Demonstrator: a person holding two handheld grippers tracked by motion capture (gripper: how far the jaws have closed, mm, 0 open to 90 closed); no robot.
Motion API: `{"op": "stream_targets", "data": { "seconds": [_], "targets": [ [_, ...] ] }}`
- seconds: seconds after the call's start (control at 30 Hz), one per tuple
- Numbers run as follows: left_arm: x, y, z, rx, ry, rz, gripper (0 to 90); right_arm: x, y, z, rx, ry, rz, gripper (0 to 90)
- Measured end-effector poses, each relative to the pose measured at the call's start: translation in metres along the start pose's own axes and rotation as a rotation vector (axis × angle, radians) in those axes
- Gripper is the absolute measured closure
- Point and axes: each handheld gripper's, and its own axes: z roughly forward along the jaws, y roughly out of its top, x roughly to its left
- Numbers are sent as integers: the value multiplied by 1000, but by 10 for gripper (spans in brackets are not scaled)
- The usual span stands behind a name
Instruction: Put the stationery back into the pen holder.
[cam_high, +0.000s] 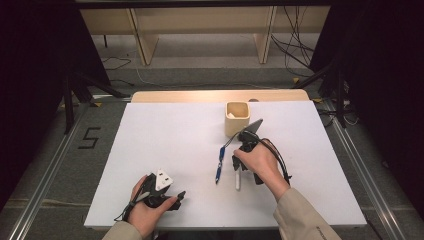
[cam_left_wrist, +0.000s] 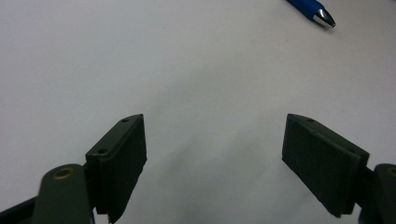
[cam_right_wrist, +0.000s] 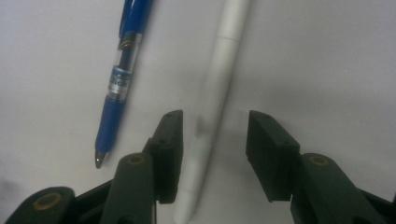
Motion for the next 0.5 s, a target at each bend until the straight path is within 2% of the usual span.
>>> {"op": "stream_targets", "data": {
  "seconds": [0.13,0.5],
  "targets": [
    [0,0,0,-4,3,2,219,8,2,3,29,-25,31,569],
    [0,0,0,-4,3,3,219,13,4,9,21,-78,57,592]
  ]
}}
